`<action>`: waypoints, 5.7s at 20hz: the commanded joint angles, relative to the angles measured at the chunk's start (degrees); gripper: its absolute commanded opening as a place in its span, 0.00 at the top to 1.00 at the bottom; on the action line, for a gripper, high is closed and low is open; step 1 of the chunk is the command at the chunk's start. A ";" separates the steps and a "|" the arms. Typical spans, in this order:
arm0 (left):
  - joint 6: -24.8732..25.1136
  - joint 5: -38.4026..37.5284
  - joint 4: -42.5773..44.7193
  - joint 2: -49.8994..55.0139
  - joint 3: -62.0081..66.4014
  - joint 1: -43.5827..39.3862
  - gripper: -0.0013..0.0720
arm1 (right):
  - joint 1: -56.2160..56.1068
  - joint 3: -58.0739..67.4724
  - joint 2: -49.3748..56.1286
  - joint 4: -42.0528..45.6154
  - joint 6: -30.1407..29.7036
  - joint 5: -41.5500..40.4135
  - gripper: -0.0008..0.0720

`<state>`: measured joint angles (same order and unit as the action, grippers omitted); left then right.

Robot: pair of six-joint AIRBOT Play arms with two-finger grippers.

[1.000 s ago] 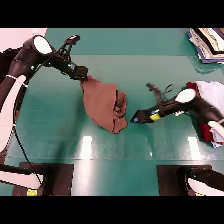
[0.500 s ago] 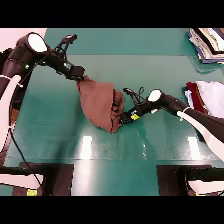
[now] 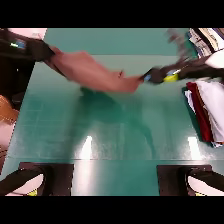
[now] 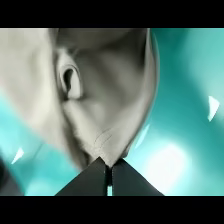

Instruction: Fold the shirts.

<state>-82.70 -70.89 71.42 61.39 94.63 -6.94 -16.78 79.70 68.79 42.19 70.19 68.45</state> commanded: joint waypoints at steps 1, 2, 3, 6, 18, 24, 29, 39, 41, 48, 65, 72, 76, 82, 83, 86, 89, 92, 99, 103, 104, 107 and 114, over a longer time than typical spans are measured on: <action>-3.04 6.40 -1.57 -8.81 0.00 0.24 0.95 | 8.13 8.74 -6.14 0.02 0.46 0.79 0.97; -3.02 5.60 -3.80 -9.01 0.00 0.24 0.95 | 9.16 10.08 -6.62 0.04 0.48 0.94 0.97; -2.97 3.41 -5.49 -8.72 -0.26 0.11 0.95 | 9.40 10.60 -6.67 0.04 0.48 1.46 0.97; -3.06 -0.07 -3.93 -8.41 -8.24 -4.50 0.95 | 9.31 6.36 -6.62 0.09 0.50 5.81 0.97; -4.48 13.11 -17.09 -8.41 -59.43 -33.22 0.94 | 8.79 -34.75 -21.75 8.90 6.03 -0.66 0.97; -4.31 8.50 -16.35 -8.41 -51.95 -30.77 0.30 | 8.79 -36.54 -23.67 8.87 6.91 -1.62 0.97; -3.89 4.79 -0.94 -8.41 -35.56 -14.58 0.30 | 8.79 -36.54 -23.67 8.85 6.91 -1.51 0.97; 8.11 7.04 -18.38 8.46 -39.06 2.03 0.30 | 8.79 -36.54 -23.56 8.85 6.93 -2.73 0.97; 10.93 7.72 -22.95 11.98 -39.06 0.59 0.30 | 8.79 -36.54 -23.56 8.81 6.95 -2.78 0.97; 9.38 11.30 -22.32 17.05 -38.91 -3.41 0.42 | 8.79 -36.54 -23.56 8.83 6.95 -3.17 0.97; 4.68 9.35 -8.46 -17.11 11.47 2.93 0.95 | 8.92 14.51 -23.43 17.46 3.91 -3.21 0.97; 3.15 11.34 -8.59 -18.29 27.85 2.93 0.95 | 8.92 33.92 -22.05 34.14 11.54 5.14 0.97; 3.13 10.71 -6.19 -16.46 21.84 2.93 0.95 | 8.90 43.71 -14.25 37.38 14.64 16.13 0.97; 0.20 0.33 0.42 1.22 9.05 2.93 0.95 | 8.90 26.86 -0.48 36.89 16.33 22.27 0.97; 0.39 0.70 0.44 5.49 7.06 2.93 0.95 | 8.90 23.89 2.73 36.87 16.33 22.62 0.97; 1.44 5.16 0.42 18.64 4.48 2.93 0.95 | 8.90 18.08 12.07 36.87 16.33 20.31 0.97; 2.12 10.34 -0.33 30.10 4.55 2.91 0.95 | 8.90 16.50 19.87 36.87 16.33 14.97 0.97; 2.12 15.63 -0.74 36.57 4.55 2.91 0.95 | 8.90 16.50 24.68 35.52 16.35 7.39 0.97; 2.10 18.43 -0.90 38.66 4.90 3.15 0.29 | 8.92 16.50 29.22 25.99 16.31 -3.72 0.77; 1.84 5.84 -0.70 38.34 9.60 6.27 0.25 | 8.92 19.04 28.98 25.29 16.09 -0.76 0.46; 1.64 0.17 -0.70 38.32 11.67 7.85 0.25 | 8.92 19.67 28.35 25.27 15.13 1.11 0.46; -0.07 -11.47 -0.74 36.41 12.59 13.20 0.25 | 8.90 18.27 24.00 25.22 12.57 5.57 0.46; 0.24 -8.11 -0.42 16.57 -19.61 15.80 0.25 | 8.90 -4.15 6.21 24.79 10.67 6.03 0.46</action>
<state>-82.37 -79.90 71.02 85.56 87.74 8.12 -7.88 83.31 81.14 67.20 81.67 73.63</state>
